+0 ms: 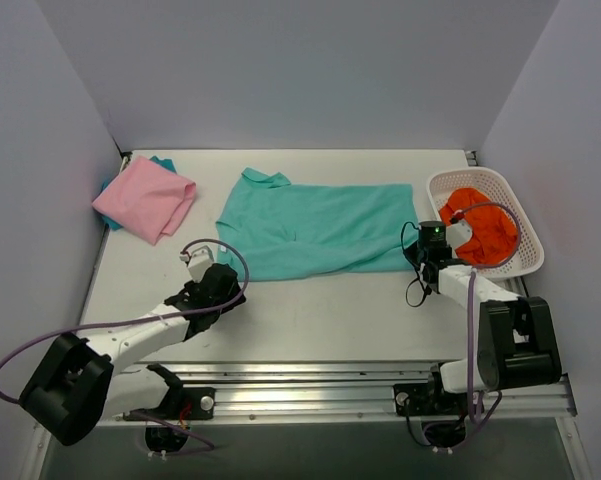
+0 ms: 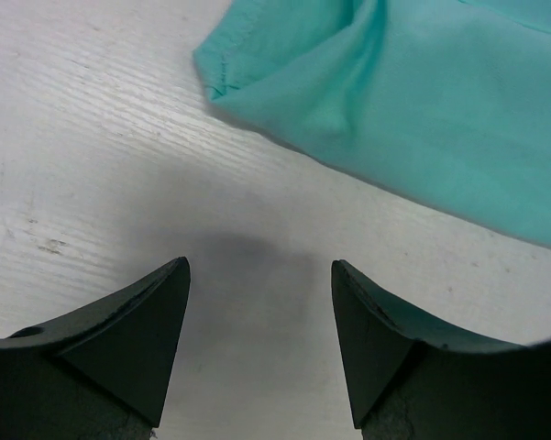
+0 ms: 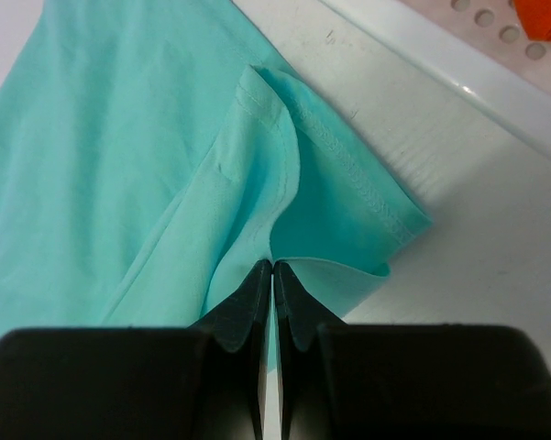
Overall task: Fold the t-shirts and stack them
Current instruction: Fold the tshirt
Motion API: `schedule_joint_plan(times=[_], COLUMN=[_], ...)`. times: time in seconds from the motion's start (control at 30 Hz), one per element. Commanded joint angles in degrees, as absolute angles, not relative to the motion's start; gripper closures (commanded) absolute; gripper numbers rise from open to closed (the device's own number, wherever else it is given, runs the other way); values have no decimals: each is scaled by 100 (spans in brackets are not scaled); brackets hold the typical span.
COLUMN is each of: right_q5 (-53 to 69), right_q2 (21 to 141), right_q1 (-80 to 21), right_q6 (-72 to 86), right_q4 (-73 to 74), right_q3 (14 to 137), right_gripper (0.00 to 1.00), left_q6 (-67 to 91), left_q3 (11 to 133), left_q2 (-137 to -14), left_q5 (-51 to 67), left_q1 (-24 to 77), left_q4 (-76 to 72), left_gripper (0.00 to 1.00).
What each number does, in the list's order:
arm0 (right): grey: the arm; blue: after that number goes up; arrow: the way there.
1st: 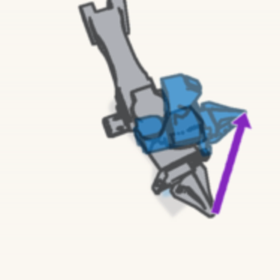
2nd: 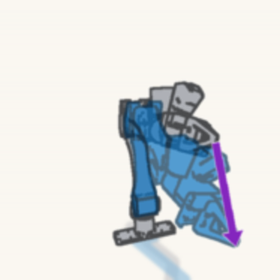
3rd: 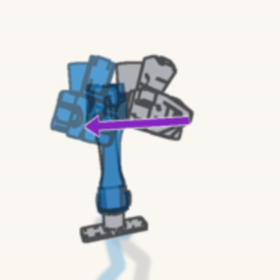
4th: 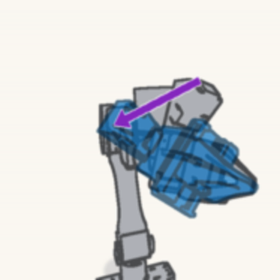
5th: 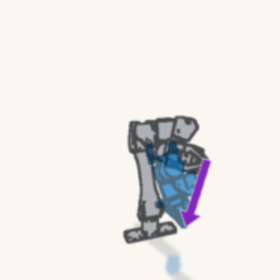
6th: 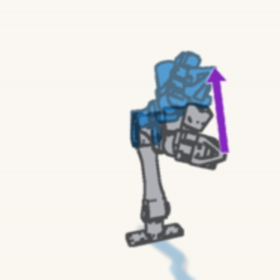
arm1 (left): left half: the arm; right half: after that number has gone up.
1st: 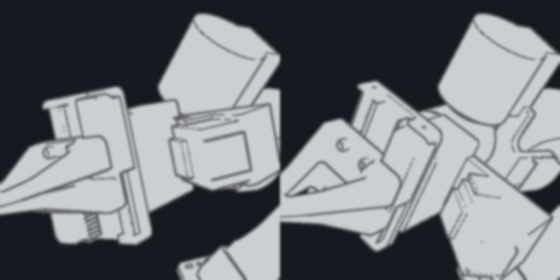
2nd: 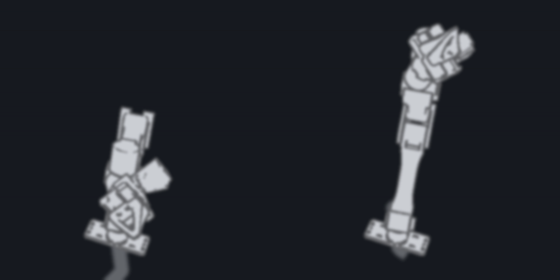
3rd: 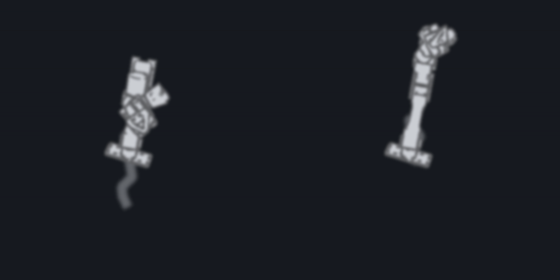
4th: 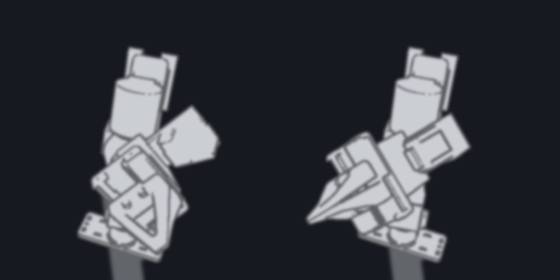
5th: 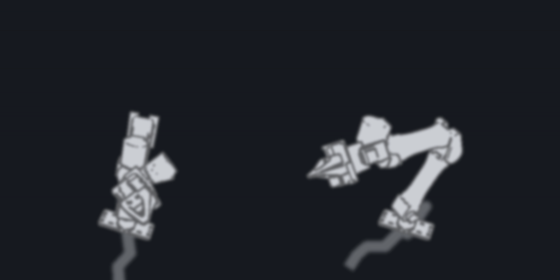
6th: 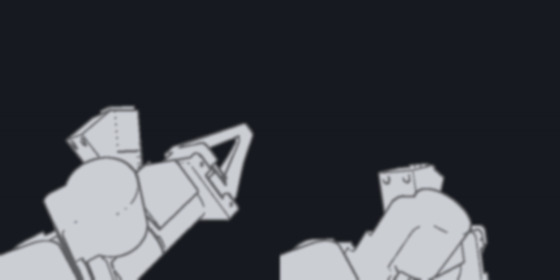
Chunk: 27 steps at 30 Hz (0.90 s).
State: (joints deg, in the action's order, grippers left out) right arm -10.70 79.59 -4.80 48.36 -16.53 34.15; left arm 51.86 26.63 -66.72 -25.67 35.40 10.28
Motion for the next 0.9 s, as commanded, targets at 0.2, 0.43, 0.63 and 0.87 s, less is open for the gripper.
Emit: schedule_joint_plan(times=[0.2,0.43,0.63,0.87], right_q5=[-958,-888,-835,-774], right_q2=[8024,8156,8165,8147], right_q1=[-475,-492,-501,-519], right_q6=[4834,4860,4852,4878], right_q4=[-1819,-1925,-1942,-1995], right_q3=[3278,3287,3278,3243], right_gripper=[100,100,100,100], left_q6=[5230,5098,5071,5054], left_q3=[3235,3208,3234,3542], left_q2=[-7690,-7901,-8358,-9158], left_q5=[-3051,-2980,-2839,-2655], left_q1=[2963,2787,2646,2479], left_q4=[45,-641,-958,-1248], left_gripper=[28,28,28,62])
